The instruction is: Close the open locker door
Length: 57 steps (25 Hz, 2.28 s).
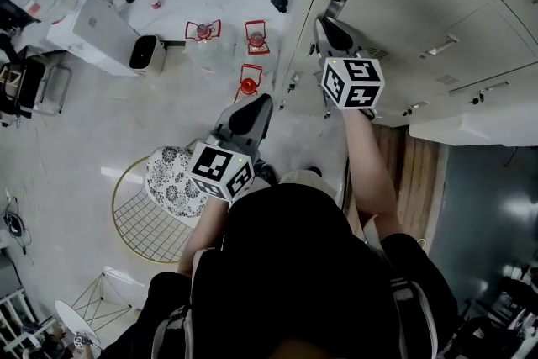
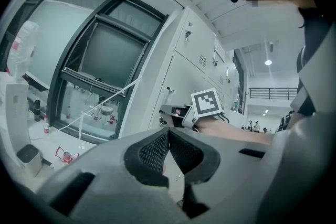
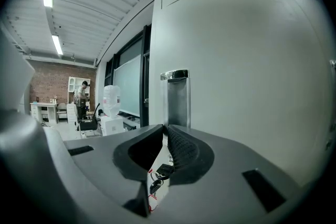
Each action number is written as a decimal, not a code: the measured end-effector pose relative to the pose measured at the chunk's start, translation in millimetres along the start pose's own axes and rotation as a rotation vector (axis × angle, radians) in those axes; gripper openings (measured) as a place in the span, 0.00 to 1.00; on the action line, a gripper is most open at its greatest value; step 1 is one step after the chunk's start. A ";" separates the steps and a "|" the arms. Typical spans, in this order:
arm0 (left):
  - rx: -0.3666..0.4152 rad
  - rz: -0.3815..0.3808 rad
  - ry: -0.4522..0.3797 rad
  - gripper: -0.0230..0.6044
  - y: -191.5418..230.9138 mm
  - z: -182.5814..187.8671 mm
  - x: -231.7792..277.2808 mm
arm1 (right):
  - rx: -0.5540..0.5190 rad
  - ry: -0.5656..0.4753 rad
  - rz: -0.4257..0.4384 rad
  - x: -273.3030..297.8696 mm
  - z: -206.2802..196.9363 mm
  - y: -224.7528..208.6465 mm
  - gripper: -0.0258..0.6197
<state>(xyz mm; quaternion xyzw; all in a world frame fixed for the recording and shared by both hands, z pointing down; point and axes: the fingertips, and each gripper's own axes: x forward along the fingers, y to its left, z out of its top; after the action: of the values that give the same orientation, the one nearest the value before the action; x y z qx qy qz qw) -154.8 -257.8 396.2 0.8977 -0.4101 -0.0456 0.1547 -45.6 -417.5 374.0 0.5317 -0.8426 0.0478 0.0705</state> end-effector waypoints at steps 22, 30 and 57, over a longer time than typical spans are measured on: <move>0.004 0.033 -0.002 0.07 -0.6 -2.5 -16.9 | -0.078 0.027 -0.072 13.9 1.8 -9.6 0.09; 0.003 0.045 -0.007 0.07 0.0 -2.2 -21.5 | -0.080 0.036 -0.101 8.6 1.5 -14.9 0.12; -0.001 -0.004 0.014 0.07 -57.5 -18.1 -2.8 | -0.050 -0.044 0.045 -127.2 -6.8 9.9 0.11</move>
<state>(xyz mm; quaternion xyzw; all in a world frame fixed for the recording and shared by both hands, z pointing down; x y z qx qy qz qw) -111.3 -216.0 395.1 0.8988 -0.4070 -0.0396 0.1578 -0.1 -299.1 359.1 0.5116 -0.8567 0.0165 0.0640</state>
